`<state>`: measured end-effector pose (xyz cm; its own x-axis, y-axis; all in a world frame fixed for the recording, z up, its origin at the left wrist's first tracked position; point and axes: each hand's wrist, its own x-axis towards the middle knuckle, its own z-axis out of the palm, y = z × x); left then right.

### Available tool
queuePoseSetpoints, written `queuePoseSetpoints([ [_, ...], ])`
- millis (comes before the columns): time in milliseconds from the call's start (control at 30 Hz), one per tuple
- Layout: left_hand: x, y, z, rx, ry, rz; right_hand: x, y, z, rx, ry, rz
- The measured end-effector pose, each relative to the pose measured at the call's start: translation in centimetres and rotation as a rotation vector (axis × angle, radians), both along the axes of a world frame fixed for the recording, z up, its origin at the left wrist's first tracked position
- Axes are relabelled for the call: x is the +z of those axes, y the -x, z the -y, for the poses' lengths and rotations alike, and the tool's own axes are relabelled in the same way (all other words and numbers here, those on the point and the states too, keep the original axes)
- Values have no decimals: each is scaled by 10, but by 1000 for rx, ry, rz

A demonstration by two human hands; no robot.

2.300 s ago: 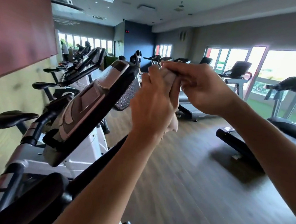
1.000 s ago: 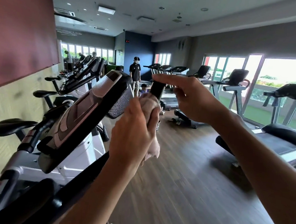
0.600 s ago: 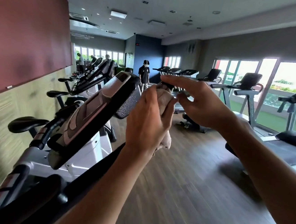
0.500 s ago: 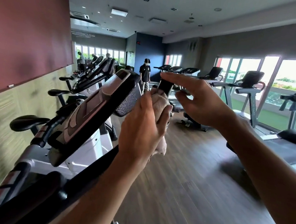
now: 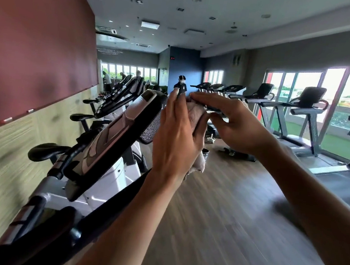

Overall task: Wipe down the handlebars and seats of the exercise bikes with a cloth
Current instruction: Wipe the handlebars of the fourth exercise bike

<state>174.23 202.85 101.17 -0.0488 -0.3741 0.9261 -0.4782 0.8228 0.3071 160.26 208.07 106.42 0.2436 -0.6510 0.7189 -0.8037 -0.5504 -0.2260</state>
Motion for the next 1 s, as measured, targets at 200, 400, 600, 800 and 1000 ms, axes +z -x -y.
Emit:
queuePoseSetpoints([
  [200,-28,-14,-18,45,13,82,-7,5,1,79,14,12],
  [400,-44,-28,-25,205,-30,91,-12,18,12,205,48,-16],
  [600,-41,-17,-23,315,-11,-87,-9,40,36,391,106,-93],
  [800,-33,8,-25,464,-28,-256,4,47,61,565,154,-86],
  [1000,-17,28,-48,682,-71,-302,9,54,70,683,57,-111],
])
